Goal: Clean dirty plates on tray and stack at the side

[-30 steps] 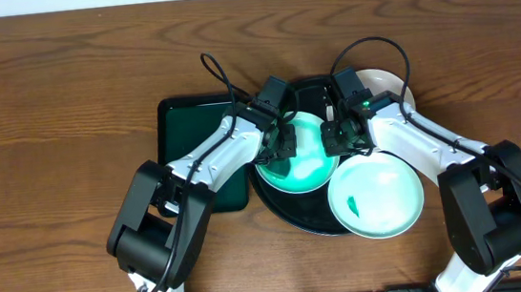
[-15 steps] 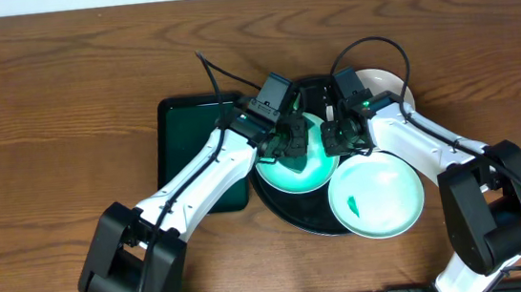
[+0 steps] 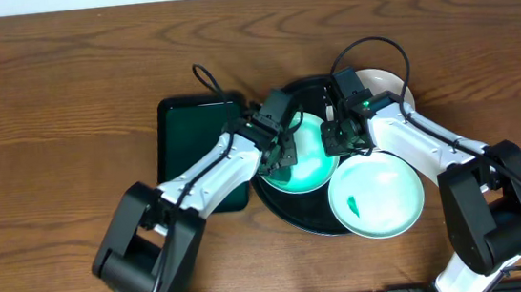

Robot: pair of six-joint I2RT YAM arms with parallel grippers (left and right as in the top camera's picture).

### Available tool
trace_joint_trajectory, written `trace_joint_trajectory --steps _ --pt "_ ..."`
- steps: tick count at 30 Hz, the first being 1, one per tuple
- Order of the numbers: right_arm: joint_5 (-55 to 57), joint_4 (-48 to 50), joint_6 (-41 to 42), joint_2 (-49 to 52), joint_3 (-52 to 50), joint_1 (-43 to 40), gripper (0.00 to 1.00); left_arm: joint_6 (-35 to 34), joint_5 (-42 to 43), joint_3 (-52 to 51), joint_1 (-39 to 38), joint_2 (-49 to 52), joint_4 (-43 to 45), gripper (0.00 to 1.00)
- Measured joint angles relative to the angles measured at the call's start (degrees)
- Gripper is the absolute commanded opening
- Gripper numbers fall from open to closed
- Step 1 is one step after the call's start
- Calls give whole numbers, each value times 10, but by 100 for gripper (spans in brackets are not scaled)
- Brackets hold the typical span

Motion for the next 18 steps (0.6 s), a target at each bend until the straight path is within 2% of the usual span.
trace_joint_trajectory --steps 11,18 --pt "0 1 0 0 0 0 1 -13 4 -3 -5 20 21 8" --pt "1 0 0 0 0 0 1 -14 37 -3 3 22 33 7"
